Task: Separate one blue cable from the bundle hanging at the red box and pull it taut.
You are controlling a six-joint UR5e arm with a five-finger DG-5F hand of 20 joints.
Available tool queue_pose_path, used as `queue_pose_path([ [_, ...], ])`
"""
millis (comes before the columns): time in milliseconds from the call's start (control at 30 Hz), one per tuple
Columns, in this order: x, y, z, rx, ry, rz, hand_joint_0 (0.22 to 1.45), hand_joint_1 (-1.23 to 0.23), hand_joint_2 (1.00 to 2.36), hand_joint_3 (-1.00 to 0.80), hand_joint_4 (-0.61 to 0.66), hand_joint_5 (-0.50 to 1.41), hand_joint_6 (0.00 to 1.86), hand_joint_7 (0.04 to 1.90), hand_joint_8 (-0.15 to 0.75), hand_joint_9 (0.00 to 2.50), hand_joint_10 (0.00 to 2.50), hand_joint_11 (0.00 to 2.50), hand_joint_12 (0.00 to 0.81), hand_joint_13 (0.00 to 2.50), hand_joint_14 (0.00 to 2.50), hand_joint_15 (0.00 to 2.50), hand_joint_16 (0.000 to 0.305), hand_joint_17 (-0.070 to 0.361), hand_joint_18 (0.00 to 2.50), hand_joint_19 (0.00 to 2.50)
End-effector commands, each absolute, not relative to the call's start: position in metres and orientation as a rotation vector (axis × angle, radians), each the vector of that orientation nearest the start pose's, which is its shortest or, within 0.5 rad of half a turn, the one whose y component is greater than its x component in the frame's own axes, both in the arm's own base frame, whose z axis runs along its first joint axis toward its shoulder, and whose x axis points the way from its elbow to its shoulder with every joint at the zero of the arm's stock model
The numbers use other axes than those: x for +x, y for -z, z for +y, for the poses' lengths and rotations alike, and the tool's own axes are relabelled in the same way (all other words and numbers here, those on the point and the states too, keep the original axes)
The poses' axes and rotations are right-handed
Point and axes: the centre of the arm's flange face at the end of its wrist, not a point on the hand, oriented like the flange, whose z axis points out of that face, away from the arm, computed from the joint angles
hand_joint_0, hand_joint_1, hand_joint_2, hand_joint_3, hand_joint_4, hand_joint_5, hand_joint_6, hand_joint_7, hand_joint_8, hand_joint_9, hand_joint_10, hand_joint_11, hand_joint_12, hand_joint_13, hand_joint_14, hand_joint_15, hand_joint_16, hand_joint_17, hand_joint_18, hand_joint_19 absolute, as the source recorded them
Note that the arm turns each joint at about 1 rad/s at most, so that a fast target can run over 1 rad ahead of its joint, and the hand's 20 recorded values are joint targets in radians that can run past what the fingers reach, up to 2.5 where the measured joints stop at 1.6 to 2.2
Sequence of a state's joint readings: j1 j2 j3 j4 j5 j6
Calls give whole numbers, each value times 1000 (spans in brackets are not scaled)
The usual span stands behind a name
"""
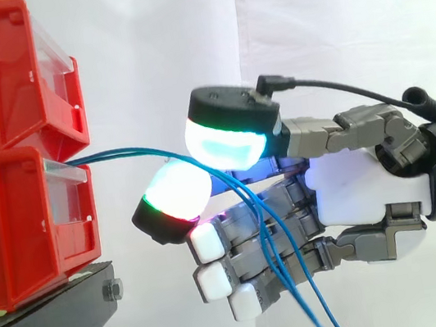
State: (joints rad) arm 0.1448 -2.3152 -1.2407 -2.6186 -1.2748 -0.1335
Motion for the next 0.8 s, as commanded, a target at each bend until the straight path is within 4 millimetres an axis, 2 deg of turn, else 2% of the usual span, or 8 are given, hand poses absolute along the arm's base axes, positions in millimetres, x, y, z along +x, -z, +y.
queue_pose_path([
  [0, 768, -227, -50, 1132, -1058, 1080, 611, -445, 1003, -461, 170, -128, 587, 1234, 344, 959, 18, 619, 392, 939, 19, 572, 46, 104, 805, 560],
  [33, 768, -228, -50, 1131, -1059, 1078, 625, -411, 1004, -450, 177, -111, 550, 1286, 355, 1002, 16, 587, 389, 964, 20, 580, 46, 103, 802, 552],
  [133, 768, -228, -49, 1131, -1060, 1079, 653, -442, 1012, -363, 181, -99, 500, 1333, 354, 1030, 20, 601, 395, 977, 20, 577, 46, 103, 805, 553],
  [200, 768, -228, -50, 1130, -1058, 1079, 667, -479, 1016, -305, 183, -100, 501, 1320, 352, 1033, 17, 601, 394, 977, 22, 573, 46, 103, 809, 559],
  [267, 768, -227, -49, 1131, -1059, 1081, 673, -578, 1021, -220, 177, -103, 501, 1320, 349, 1037, 20, 608, 393, 979, 23, 576, 46, 103, 814, 560],
  [500, 768, -227, -49, 1131, -1059, 1081, 706, -679, 1024, -134, 174, -105, 506, 1357, 338, 1027, 19, 626, 394, 988, 21, 582, 45, 102, 824, 552],
  [667, 768, -227, -50, 1130, -1058, 1081, 715, -736, 1022, -184, 167, -130, 562, 1295, 326, 1012, 18, 658, 392, 981, 21, 580, 45, 102, 836, 556],
  [767, 768, -227, -49, 1130, -1059, 1082, 709, -749, 1023, -186, 159, -179, 726, 1069, 322, 980, 21, 705, 390, 972, 20, 585, 45, 101, 844, 543],
])
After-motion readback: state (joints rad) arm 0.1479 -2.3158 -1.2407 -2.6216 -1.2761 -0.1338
